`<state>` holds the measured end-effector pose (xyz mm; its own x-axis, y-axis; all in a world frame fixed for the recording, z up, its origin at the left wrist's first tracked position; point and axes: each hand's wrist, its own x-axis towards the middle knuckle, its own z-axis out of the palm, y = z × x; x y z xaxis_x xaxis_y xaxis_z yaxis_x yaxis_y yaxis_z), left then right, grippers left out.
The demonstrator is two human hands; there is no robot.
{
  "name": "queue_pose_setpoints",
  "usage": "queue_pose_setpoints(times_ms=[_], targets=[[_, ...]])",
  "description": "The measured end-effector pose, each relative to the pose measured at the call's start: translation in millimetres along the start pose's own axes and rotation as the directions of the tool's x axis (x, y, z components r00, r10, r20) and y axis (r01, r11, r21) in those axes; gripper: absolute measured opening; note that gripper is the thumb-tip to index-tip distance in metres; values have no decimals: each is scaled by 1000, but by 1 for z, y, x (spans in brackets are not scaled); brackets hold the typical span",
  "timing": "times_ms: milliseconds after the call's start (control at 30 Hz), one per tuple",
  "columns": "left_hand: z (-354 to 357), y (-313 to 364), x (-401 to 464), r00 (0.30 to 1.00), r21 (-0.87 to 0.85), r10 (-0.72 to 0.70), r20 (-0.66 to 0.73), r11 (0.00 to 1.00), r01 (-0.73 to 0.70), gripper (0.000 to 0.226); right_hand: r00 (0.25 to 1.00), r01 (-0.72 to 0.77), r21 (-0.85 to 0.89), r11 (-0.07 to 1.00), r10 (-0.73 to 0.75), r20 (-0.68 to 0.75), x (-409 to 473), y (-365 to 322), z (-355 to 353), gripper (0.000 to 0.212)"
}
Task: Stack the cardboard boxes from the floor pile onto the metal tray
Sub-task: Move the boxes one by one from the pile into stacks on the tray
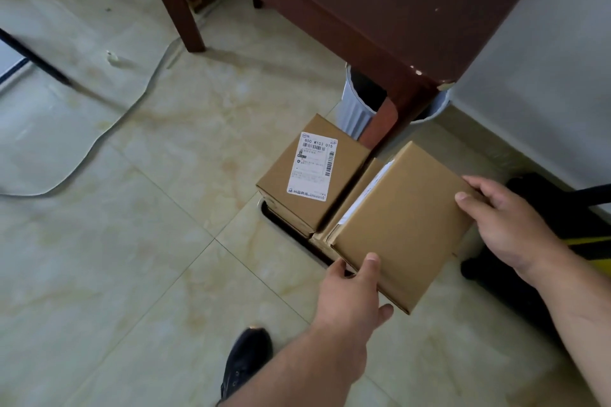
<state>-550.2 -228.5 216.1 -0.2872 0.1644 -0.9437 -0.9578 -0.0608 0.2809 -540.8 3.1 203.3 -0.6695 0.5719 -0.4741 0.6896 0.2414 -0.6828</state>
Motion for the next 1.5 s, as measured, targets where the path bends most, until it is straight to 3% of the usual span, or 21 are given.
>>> queue_pose_setpoints(times_ms=[100, 267, 400, 533, 667, 1000, 1233, 1300, 1433, 1500], targets=[[0, 2, 2, 1000, 0, 5, -7, 1000, -5, 62, 1000, -5, -18, 1000, 5, 9, 4, 1, 2, 39], [-1, 4, 0, 999, 14, 8, -40, 1000, -8, 71, 1000, -13, -29, 999, 13, 17, 9, -2, 4, 41], [-1, 8, -5, 999, -12, -15, -48, 1000, 15, 66, 1000, -10, -30, 1000, 11, 27, 9, -6, 8, 40], [-1, 10, -7, 998, -15, -14, -58, 1000, 14, 40, 999, -12, -16, 1000, 13, 34, 10, -10, 11, 40], [-1, 11, -7, 996, 25, 0, -89, 1000, 2, 70, 999, -14, -28, 999, 15, 42, 10, -13, 13, 42], [-10, 5, -2, 994, 181, 55, -93, 983, -37, 89, 1000, -6, -26, 1000, 6, 3, -2, -9, 8, 55], [-4, -32, -17, 996, 443, -75, 43, 895, 49, 68, 985, -29, 130, 991, 51, -167, -26, 12, 1, 57], [3, -45, -20, 988, 522, -82, 129, 853, 2, 64, 967, -75, 212, 974, 123, -225, -35, 27, 1, 56], [32, -65, -24, 964, 602, -21, 263, 785, -147, 57, 917, -247, 370, 896, 339, -208, -63, 76, 3, 54], [50, -76, -23, 959, 637, 27, 284, 742, -209, 68, 897, -295, 444, 846, 405, -175, -81, 106, -3, 42]])
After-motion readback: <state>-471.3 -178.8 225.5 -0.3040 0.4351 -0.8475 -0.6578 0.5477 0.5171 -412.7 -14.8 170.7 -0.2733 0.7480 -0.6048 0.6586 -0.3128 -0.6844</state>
